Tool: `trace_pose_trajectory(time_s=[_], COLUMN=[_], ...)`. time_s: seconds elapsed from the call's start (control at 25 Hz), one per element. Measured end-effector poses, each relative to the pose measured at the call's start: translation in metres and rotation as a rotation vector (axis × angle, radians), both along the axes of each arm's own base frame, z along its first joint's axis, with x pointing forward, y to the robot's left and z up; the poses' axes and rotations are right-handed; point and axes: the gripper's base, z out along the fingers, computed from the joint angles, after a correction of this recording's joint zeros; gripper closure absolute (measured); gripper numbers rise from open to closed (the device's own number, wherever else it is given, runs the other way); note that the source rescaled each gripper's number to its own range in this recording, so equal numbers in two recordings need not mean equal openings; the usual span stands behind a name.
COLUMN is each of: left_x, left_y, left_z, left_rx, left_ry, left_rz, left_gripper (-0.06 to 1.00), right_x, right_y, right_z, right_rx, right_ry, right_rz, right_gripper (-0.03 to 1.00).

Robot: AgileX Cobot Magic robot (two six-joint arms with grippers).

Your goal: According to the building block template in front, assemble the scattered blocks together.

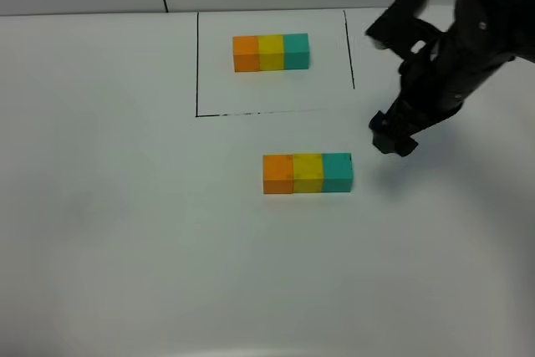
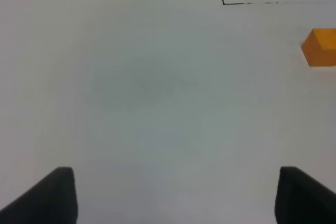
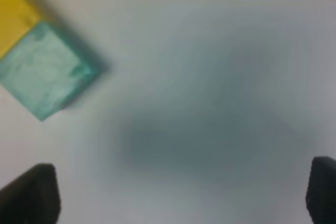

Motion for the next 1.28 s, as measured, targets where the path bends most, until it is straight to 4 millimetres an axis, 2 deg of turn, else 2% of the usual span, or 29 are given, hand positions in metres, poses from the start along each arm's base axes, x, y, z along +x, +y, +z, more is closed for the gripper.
trace_pose_trajectory(time_s=[0.16,0.24,0.36,0.48,0.6,0.68,0.84,1.0,1.16,1.28], left_x=[0.0,0.0,0.0,0.0,0.0,0.0,0.0,0.0,0.0,0.0], left_y=[0.0,0.0,0.0,0.0,0.0,0.0,0.0,0.0,0.0,0.0], left_z=[0.0,0.0,0.0,0.0,0.0,0.0,0.0,0.0,0.0,0.0], left_rx=[0.0,0.0,0.0,0.0,0.0,0.0,0.0,0.0,0.0,0.0], left_ry=[0.0,0.0,0.0,0.0,0.0,0.0,0.001,0.001,0.001,0.001], left_rz=[0.0,0.0,0.0,0.0,0.0,0.0,0.0,0.0,0.0,0.0], left_gripper=[-0.04,-0.04,-0.04,-0.04,-0.04,-0.04,-0.04,-0.04,-0.04,-0.04], right_x=[-0.023,-0.037,-0.055,-0.059,-0.054,-0.042,-0.005,0.02,0.022,0.018], right_y=[-0.04,-0.056,-0.075,-0.088,-0.099,-0.106,-0.113,-0.112,-0.112,-0.114], right_z=[0.003,0.003,-0.001,-0.002,0.0,0.01,0.05,0.093,0.115,0.117], right_rx=[0.136,0.169,0.188,0.189,0.195,0.2,0.198,0.219,0.203,0.167], right_ry=[-0.027,-0.019,-0.007,-0.007,-0.031,-0.059,-0.118,-0.179,-0.221,-0.193], right_rz=[-0.347,-0.463,-0.569,-0.616,-0.646,-0.661,-0.647,-0.636,-0.62,-0.62], right_gripper=[0.06,0.06,0.06,0.06,0.06,0.06,0.06,0.06,0.06,0.06])
